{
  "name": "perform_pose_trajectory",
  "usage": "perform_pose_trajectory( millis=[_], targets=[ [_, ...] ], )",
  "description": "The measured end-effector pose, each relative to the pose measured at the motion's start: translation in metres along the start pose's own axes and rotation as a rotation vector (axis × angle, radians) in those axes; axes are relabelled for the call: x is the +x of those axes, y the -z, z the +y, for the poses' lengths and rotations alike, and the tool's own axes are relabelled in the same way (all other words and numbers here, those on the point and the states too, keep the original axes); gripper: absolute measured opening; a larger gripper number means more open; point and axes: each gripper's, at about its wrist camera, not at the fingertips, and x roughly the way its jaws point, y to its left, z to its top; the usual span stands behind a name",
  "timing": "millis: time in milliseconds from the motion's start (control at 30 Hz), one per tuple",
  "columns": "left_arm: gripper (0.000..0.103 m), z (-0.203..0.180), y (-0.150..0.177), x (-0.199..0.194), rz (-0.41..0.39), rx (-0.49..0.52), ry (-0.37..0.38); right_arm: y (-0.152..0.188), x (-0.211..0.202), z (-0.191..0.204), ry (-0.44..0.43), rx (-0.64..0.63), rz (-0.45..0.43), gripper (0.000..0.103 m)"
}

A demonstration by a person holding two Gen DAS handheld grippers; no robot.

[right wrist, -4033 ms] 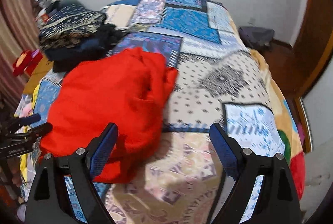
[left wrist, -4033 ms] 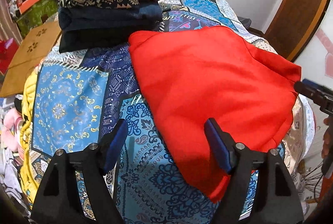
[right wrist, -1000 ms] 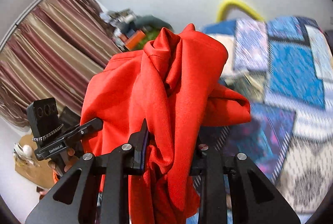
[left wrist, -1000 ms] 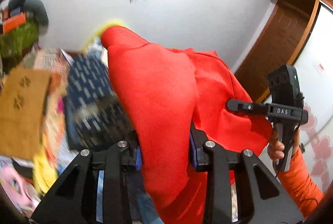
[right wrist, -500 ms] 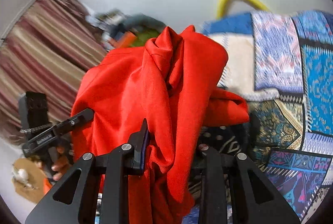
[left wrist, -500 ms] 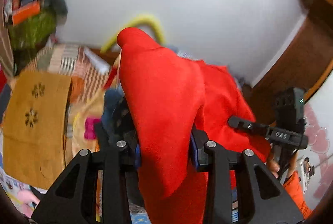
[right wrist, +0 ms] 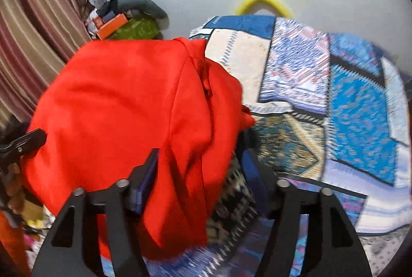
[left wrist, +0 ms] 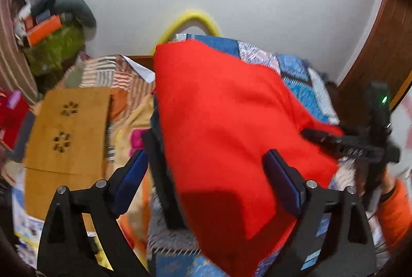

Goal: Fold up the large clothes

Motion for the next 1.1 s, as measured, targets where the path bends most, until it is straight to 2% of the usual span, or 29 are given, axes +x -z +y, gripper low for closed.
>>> perform_pose_trajectory(
  millis=[100,267,333,433,667,867,1000,1100],
  targets=[
    [0.093,-0.010,0.023,-0.008,-0.018,0.047,-0.086,0.014,-0.010,-0.004,0.020,-0.011,0.005,0.066],
    [0.092,-0.016,0.045,-0.022,-0.018,0.063,-0.154,0.036,-0.037,-0.010,0.027,0.020,0.007,0.066],
    [0.092,-0.019,0.052,-0.031,-0.005,0.071,-0.170,0.042,-0.051,-0.011,0.003,0.033,-0.004,0.066],
    [0.092,-0.025,0.057,-0.056,-0.001,0.058,-0.154,0.051,-0.083,-0.007,-0.026,0.038,-0.035,0.066],
    [0.092,-0.060,0.065,-0.160,-0.199,0.057,-0.144,0.068,-0.197,0.027,-0.064,-0.005,-0.251,0.066],
    [0.092,-0.110,0.101,-0.251,-0.434,0.083,-0.138,0.102,-0.296,0.072,-0.146,-0.073,-0.493,0.066],
    [0.092,-0.139,0.131,-0.296,-0.590,0.087,-0.151,0.135,-0.345,0.103,-0.117,-0.150,-0.663,0.066],
    [0.092,-0.160,0.155,-0.321,-0.690,0.100,-0.173,0.163,-0.369,0.128,-0.083,-0.215,-0.751,0.066]
  ],
)
